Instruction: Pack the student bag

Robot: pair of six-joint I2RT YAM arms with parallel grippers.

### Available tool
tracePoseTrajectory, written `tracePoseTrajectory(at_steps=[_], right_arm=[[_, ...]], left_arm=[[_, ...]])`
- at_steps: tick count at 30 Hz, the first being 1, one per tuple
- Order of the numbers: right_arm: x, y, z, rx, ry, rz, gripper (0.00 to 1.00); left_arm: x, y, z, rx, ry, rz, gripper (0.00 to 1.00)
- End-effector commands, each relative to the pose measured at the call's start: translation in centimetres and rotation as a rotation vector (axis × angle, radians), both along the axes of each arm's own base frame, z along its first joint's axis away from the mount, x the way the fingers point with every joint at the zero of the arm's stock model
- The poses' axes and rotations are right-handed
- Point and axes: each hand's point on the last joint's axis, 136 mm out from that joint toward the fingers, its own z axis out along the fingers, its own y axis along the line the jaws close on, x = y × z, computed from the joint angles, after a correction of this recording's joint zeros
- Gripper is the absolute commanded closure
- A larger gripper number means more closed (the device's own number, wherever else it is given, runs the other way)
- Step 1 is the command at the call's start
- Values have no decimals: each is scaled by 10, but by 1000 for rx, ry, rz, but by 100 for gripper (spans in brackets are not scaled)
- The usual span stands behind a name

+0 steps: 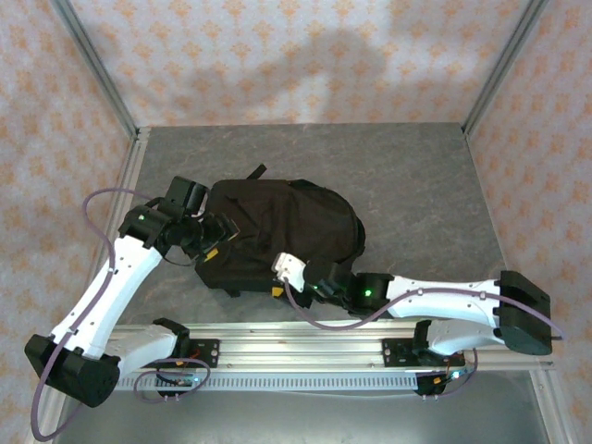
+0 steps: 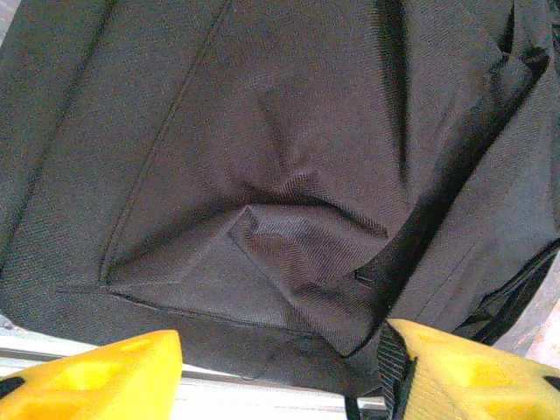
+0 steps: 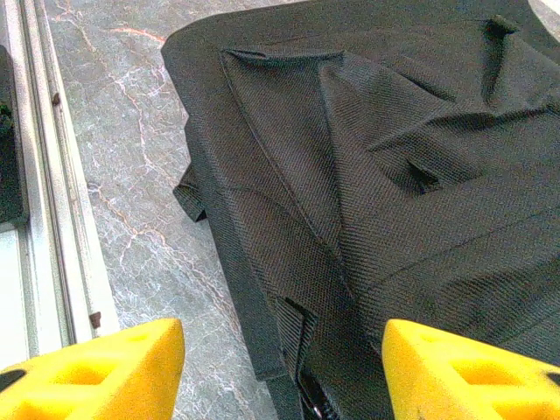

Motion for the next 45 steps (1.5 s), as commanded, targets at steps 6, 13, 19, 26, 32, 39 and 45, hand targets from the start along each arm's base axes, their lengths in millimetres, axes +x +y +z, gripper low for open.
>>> tracePoseTrajectory(at_steps=[6,13,19,26,32,39,45], right_arm=[[-1,6,7,58,29,-13,48],[0,8,1,62,40,-25,55],[1,8,-3,72,55,-41,67],[3,1,1,87,64,-81,95],[18,-29,16,224,101,-277,100],[28,-59,14,370,178,-467,100],[30,-67,9,397,218,-522,100]], left_arm=[[-3,0,-10,-4,18,-15,38],[-7,2,-17,-5,33,-7,38],[-9,5,-19,5,35,-6,38],[-16,11,-22,28,54,14,38],[-25,16,-15,7,50,76,38],[-47,17,-29,-96,109,253,36],[-54,25,-53,-66,154,307,36]])
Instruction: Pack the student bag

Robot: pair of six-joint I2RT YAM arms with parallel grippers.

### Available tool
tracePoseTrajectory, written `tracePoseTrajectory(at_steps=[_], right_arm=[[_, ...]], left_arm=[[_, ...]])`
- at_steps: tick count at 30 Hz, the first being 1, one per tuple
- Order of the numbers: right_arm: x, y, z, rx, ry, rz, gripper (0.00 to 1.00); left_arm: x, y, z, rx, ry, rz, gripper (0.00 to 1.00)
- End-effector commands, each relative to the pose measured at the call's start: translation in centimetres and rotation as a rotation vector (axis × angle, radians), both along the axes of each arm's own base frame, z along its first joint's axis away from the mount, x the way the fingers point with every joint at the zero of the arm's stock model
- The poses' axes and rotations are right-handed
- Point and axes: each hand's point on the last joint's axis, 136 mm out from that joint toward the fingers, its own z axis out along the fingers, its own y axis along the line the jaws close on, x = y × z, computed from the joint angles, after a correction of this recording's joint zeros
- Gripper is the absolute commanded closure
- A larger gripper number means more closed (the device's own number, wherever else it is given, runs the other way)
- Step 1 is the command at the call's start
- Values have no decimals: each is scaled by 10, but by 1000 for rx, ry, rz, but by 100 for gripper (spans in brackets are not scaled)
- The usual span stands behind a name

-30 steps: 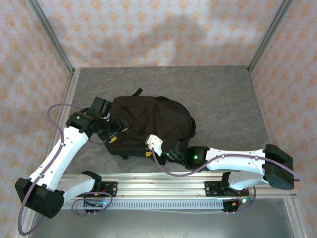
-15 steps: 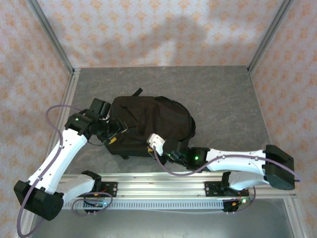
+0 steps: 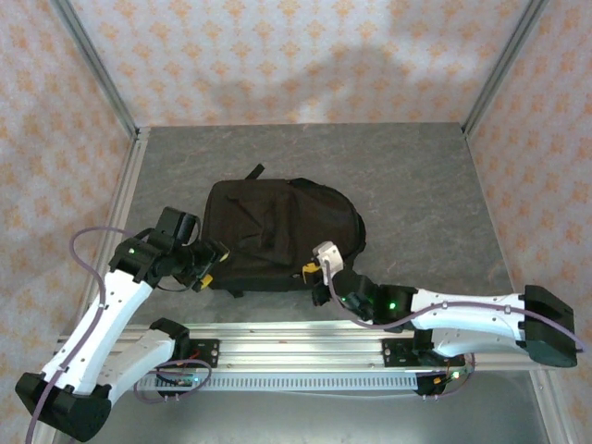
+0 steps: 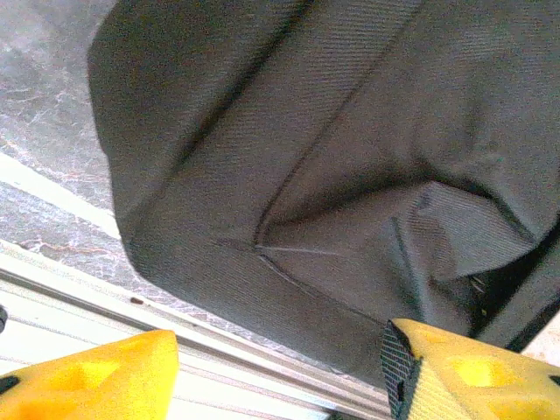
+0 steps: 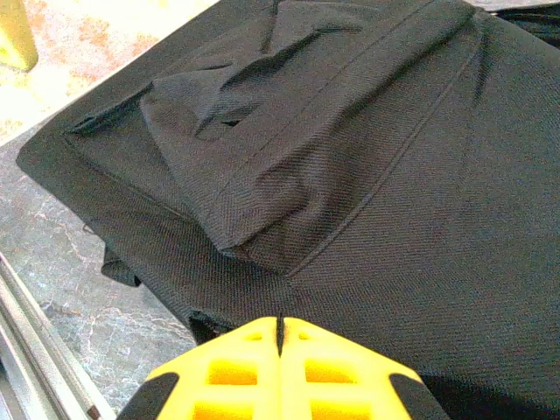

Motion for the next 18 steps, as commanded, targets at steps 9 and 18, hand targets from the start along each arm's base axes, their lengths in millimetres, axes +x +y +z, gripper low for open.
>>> tracePoseTrajectory(at_steps=[9,18], right_arm=[[11,-27,8,45,50,-177,100],[20,-63,5,27,76,-300,100]], left_arm=[[1,33,-42,226,102,22,38],[14,45,-46,330,100,-9,38]])
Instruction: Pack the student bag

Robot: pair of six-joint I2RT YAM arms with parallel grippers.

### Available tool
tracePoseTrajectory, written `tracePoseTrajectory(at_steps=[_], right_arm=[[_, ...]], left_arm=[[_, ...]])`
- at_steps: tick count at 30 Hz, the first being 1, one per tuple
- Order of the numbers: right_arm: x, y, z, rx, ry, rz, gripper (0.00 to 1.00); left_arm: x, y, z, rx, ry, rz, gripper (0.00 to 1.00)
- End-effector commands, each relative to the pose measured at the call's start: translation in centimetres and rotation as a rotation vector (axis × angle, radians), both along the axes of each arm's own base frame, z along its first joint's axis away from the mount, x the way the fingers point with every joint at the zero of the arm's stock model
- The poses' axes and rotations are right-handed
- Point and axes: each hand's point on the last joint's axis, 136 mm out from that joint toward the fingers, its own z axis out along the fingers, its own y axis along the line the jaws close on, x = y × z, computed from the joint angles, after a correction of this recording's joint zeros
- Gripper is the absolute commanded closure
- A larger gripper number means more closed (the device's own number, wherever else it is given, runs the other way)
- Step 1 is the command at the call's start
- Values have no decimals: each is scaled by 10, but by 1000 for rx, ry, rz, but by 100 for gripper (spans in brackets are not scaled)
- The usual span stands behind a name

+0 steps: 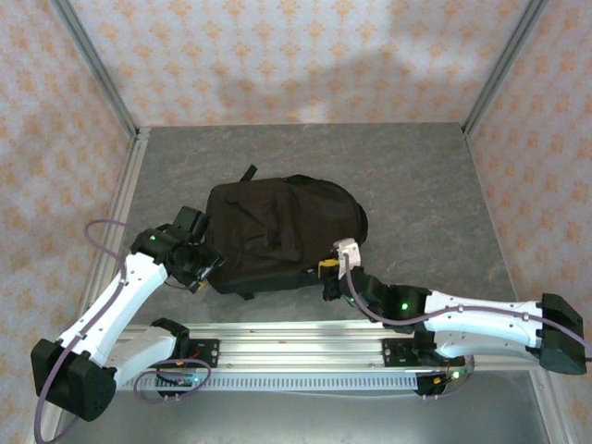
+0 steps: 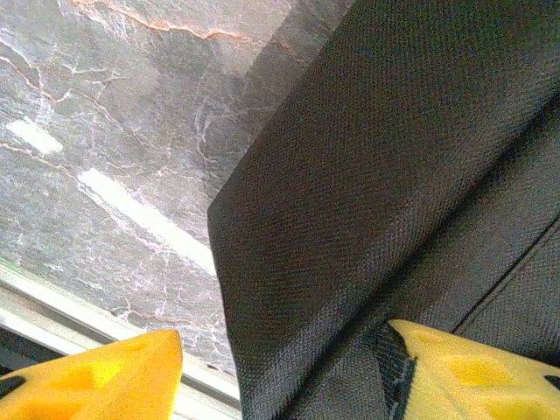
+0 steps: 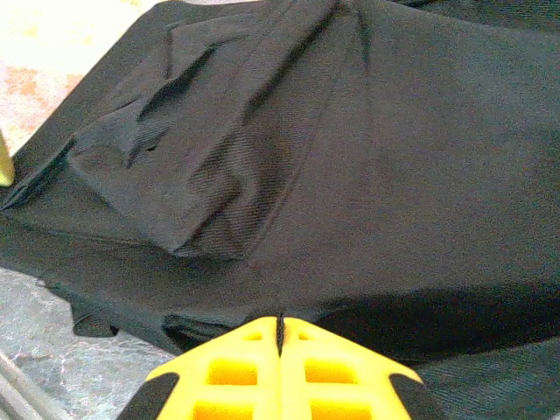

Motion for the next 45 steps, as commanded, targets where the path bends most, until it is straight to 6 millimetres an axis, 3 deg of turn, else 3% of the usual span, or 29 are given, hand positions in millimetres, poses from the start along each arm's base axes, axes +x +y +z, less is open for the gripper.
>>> tracePoseTrajectory(at_steps=[1,11,21,24,36,40,45], right_arm=[[11,-23,5,-11,-2,-105,100],[12,-22,1,2,31,-86,100],[14,-24,2,-15,21,-82,100],[16,-28,5,-34,4,-83,100],[21,-57,5,-175,-65,-124,100],[14,-48,3,-140,-32,-63,100],[1,-23,-3,-120,51,53,100]], left_arm=[[9,18,-1,111,-11,-7,38],[27,6,7,67,-61,-46,37],[35,10,-6,120,-91,-129,80],[38,15,-5,160,-93,-154,88],[50,37,-12,284,51,-210,89],[72,42,8,310,-18,-201,88],[117,29,26,299,-85,-236,86]])
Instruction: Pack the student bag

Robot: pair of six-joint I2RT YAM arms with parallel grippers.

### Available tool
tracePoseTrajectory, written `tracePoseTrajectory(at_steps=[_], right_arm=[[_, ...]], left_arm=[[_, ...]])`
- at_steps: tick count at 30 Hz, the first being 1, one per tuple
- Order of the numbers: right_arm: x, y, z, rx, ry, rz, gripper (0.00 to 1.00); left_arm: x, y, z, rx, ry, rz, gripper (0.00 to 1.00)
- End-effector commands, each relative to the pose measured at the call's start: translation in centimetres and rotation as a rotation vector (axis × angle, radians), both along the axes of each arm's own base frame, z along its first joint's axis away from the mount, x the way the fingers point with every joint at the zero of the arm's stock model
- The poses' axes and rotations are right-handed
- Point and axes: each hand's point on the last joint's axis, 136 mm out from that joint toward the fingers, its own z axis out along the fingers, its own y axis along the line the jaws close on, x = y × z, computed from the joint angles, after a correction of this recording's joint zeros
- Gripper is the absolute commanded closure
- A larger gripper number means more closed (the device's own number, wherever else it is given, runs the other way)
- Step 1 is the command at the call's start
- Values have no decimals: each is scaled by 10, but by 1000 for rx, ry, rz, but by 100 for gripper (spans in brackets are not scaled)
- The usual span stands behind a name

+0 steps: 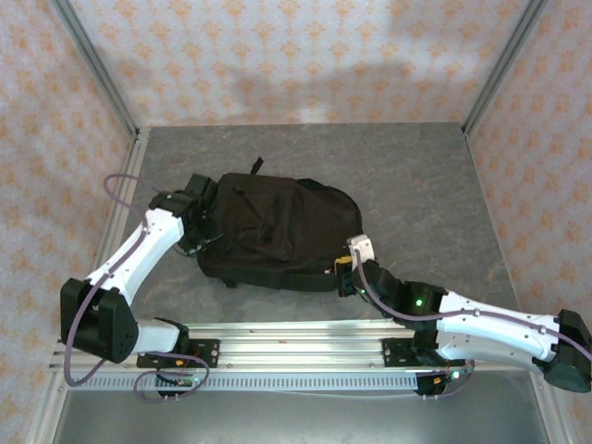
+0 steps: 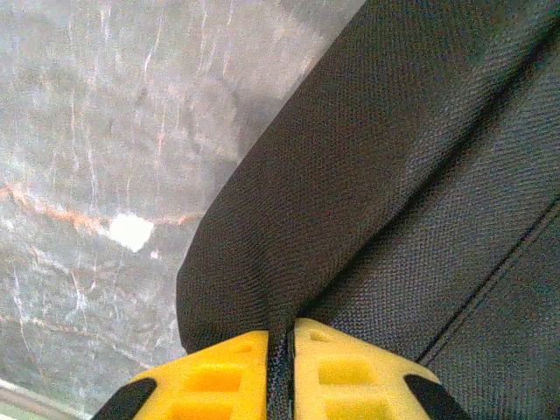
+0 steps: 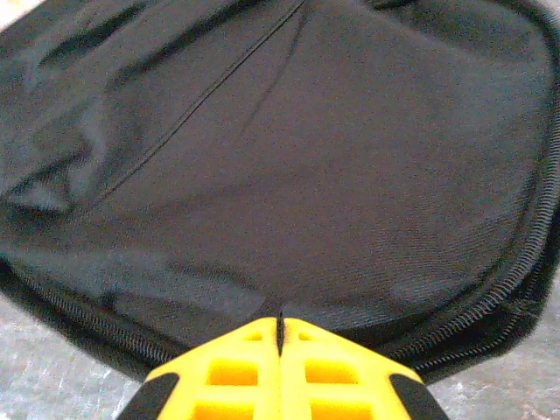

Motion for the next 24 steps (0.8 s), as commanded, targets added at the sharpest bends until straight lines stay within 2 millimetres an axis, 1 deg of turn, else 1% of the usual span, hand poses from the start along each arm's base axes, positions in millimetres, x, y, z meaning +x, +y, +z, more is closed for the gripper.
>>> tracePoseTrajectory(at_steps=[1,3,5,6,7,8,10,12,13,14,17,19,22,24], right_arm=[[-5,14,6,5,42,64,100],[-7,21,7,9,56,86,100],[-9,30,7,27,74,110,100],[-10,33,7,32,83,120,100],[-11,37,7,35,92,134,100],[-11,40,7,33,101,142,100],[-12,44,7,32,108,152,100],[-11,47,8,38,108,155,100],[-10,48,8,44,105,154,100],[-10,50,10,52,103,153,100],[-8,51,11,64,98,146,100],[-8,52,11,72,101,143,100],[-10,53,7,85,121,141,100],[-10,54,6,88,128,142,100]], left_arm=[[48,1,17,42,-97,-31,84],[68,-10,15,16,-109,-84,82],[84,-16,22,7,-121,-122,78],[88,-17,29,7,-134,-130,76],[89,-16,39,10,-156,-126,71],[87,-14,50,8,-185,-113,65],[75,-13,65,-22,-229,-71,54],[54,-14,70,-75,-243,-16,47],[42,-17,70,-123,-248,14,45],[29,-21,65,-173,-244,49,43],[-2,-30,49,-295,-246,157,40],[-10,-39,44,-359,-295,202,38],[-9,-55,39,-403,-369,207,37],[-6,-64,32,-414,-365,201,36]])
